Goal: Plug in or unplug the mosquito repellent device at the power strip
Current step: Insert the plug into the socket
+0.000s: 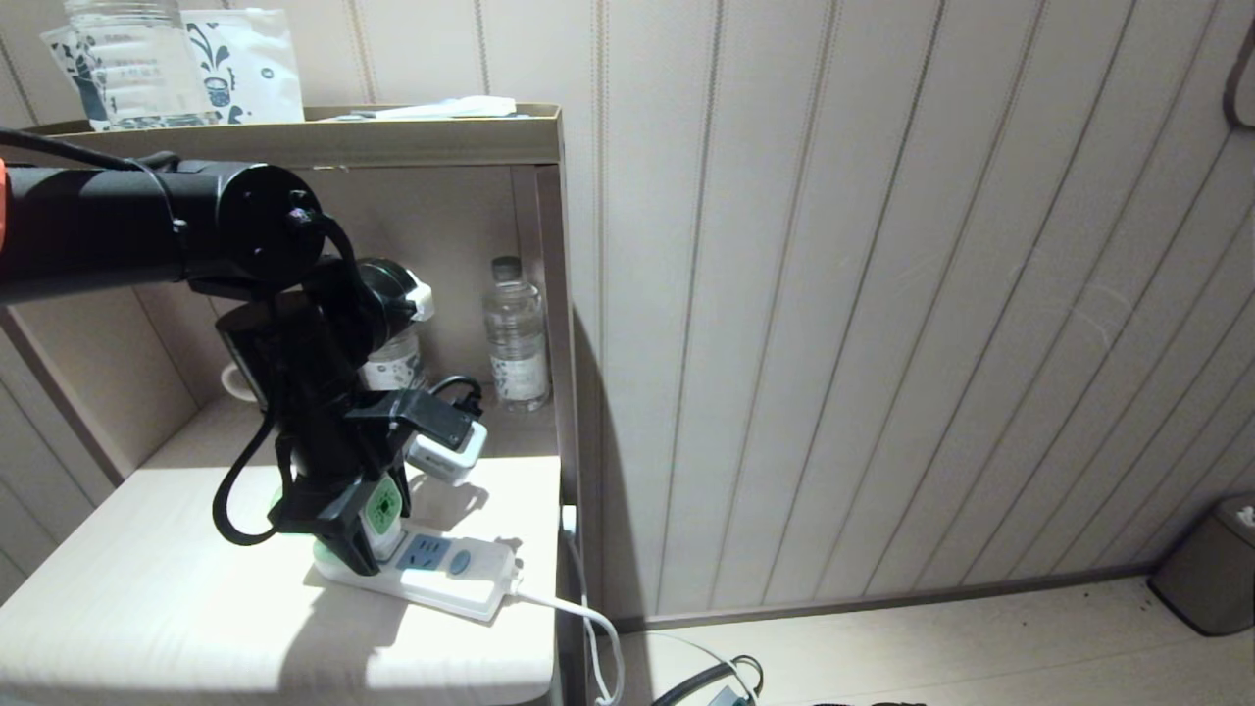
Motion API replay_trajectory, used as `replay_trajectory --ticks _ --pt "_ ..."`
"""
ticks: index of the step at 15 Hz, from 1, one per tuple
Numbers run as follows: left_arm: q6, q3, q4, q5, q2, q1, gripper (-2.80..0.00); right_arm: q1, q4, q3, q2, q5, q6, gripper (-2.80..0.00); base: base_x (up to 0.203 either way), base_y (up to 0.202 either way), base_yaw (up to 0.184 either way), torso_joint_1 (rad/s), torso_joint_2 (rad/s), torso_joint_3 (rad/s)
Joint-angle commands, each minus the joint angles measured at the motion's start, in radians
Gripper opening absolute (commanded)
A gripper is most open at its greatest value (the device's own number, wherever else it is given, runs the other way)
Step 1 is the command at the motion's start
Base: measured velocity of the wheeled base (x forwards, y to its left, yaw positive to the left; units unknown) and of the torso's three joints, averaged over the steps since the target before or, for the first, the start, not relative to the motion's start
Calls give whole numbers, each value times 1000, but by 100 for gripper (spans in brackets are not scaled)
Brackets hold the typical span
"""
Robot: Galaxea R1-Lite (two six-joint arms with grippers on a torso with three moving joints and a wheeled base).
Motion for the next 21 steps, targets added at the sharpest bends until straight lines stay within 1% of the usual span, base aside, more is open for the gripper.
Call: replay_trajectory --ticks 1,3,5,6,12,13,14,21 --pt "7 17 10 2 13 -1 -280 0 1 0 -1 0 0 -280 0 0 0 0 0 0" --pt "7 49 -12 13 11 -10 -280 0 1 0 -1 0 0 -280 0 0 0 0 0 0" --pt "4 99 -90 60 12 -29 -280 0 0 0 -1 0 0 -280 0 0 0 0 0 0" --pt "-6 105 -120 64 11 -34 -280 0 1 0 -1 0 0 -280 0 0 0 0 0 0" --pt "-11 47 -139 80 12 -28 -280 0 0 0 -1 0 0 -280 0 0 0 0 0 0" --pt "-24 42 -137 82 14 -28 -280 0 1 0 -1 0 1 -280 0 0 0 0 0 0" --pt "-39 40 -137 93 14 -28 0 0 1 0 -1 0 0 -280 0 0 0 0 0 0" --pt "-32 -19 -126 87 12 -16 0 0 0 0 -1 0 0 -280 0 0 0 0 0 0"
